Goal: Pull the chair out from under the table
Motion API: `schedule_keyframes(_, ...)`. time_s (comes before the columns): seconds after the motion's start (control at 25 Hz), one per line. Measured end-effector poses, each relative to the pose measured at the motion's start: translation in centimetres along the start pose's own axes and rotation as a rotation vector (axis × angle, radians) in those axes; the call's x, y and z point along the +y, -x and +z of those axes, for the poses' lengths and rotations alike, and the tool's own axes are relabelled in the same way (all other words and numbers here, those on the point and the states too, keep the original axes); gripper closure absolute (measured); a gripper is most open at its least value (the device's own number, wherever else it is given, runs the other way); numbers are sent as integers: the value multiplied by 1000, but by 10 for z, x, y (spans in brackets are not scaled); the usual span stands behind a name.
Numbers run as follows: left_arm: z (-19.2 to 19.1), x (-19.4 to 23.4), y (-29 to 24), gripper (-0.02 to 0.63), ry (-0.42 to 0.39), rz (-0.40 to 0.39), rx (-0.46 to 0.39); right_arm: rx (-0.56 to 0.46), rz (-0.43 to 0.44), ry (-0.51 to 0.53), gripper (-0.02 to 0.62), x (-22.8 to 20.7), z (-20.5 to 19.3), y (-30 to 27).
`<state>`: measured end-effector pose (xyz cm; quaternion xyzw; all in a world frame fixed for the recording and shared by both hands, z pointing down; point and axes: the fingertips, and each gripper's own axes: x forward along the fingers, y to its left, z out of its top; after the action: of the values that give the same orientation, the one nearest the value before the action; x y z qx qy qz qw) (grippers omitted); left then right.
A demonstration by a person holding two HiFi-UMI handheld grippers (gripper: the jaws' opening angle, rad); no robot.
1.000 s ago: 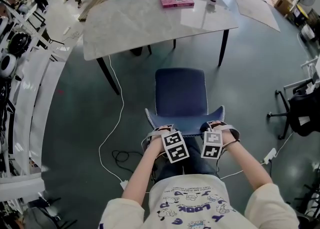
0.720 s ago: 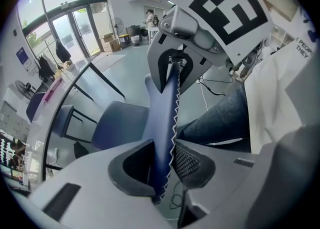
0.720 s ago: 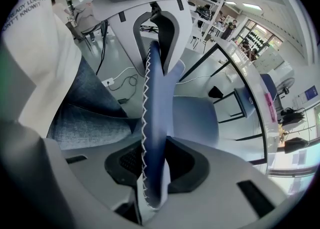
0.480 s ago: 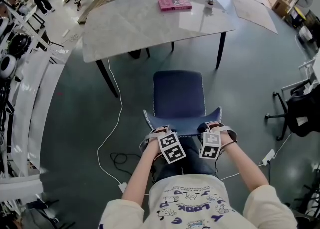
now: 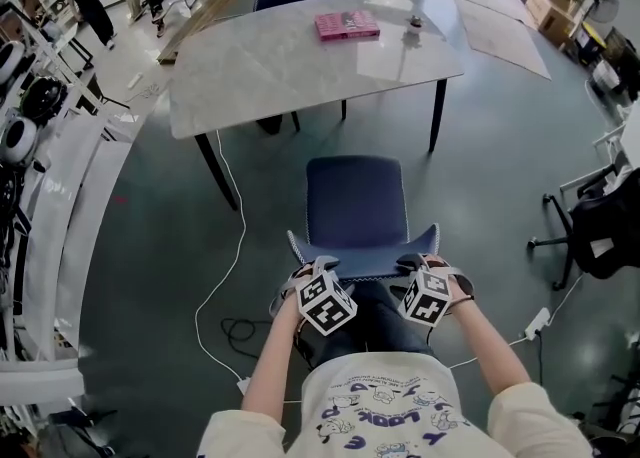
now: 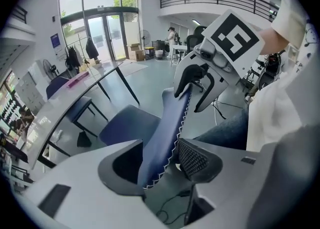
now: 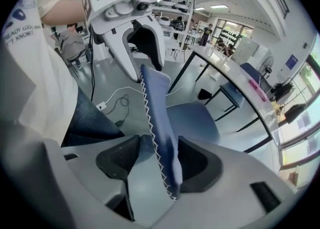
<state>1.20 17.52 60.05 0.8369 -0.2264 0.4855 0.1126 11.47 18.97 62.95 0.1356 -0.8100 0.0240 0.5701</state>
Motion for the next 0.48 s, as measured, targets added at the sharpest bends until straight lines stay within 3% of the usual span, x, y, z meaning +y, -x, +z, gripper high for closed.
schedule_keyframes(0.24,23,23,43,394,127,58,-159,-198,-7,-153,368,-10,29,37)
schedule_keyframes(0.48,52,79,97,481,203,244,-289,-402,-202,-275,446,-63,74,86)
